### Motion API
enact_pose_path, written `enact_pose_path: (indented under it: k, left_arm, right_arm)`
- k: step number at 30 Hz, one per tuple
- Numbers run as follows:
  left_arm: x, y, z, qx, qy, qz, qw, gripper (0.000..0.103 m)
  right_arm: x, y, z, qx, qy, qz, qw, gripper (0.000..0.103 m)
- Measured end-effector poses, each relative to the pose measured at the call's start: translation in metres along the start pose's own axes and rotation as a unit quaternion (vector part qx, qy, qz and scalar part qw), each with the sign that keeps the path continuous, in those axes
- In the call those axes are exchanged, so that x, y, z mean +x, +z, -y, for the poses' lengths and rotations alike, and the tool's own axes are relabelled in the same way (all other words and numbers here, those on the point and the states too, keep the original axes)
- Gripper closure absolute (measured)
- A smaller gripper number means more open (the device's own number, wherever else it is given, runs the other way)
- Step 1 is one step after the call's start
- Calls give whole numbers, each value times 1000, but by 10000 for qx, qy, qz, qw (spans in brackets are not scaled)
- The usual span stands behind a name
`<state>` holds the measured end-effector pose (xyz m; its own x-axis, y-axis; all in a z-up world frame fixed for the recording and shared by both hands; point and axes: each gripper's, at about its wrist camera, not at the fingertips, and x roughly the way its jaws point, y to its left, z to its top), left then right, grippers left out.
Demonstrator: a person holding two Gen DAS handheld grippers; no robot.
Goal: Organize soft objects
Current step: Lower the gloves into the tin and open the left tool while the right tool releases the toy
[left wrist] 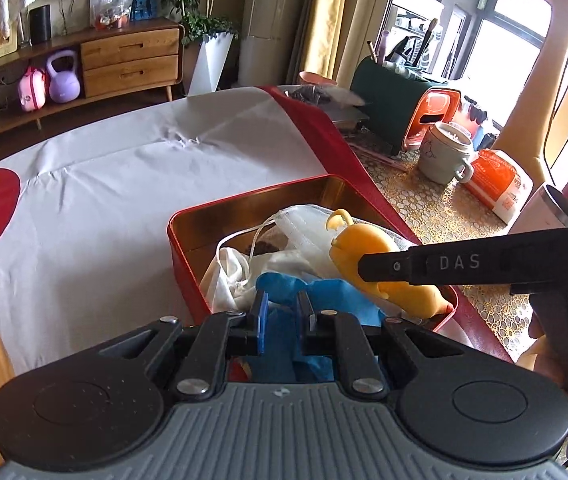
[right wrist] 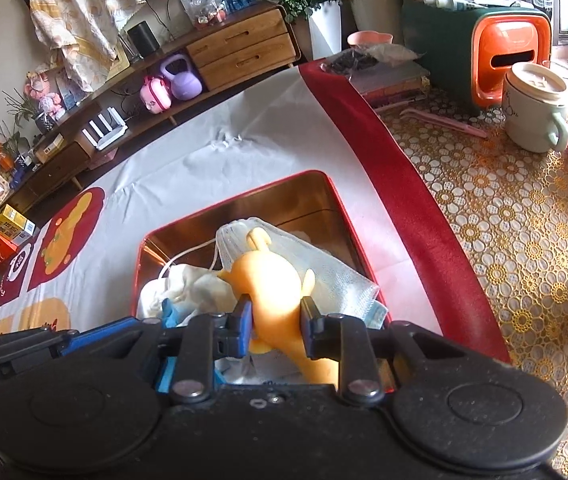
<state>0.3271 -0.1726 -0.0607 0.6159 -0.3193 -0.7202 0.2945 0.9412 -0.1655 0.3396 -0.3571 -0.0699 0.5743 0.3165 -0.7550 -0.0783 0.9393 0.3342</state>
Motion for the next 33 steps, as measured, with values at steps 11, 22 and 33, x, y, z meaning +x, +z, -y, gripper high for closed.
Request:
enact_pose_path:
  k: [11, 22, 33]
  left_arm:
    - [12, -8, 1, -11, 107, -95, 9999, 89]
    - [-11, -11, 0, -77, 88, -1, 9999, 89]
    - [-51, -19, 2, -52, 79, 216, 9997, 89]
  right_arm:
    - [-1, -3, -4, -153, -138, -90, 9997, 69]
    - [-43, -6, -10, -292, 12, 155, 9995, 62]
    - [-88, -31, -23, -585, 275, 511, 9966, 49]
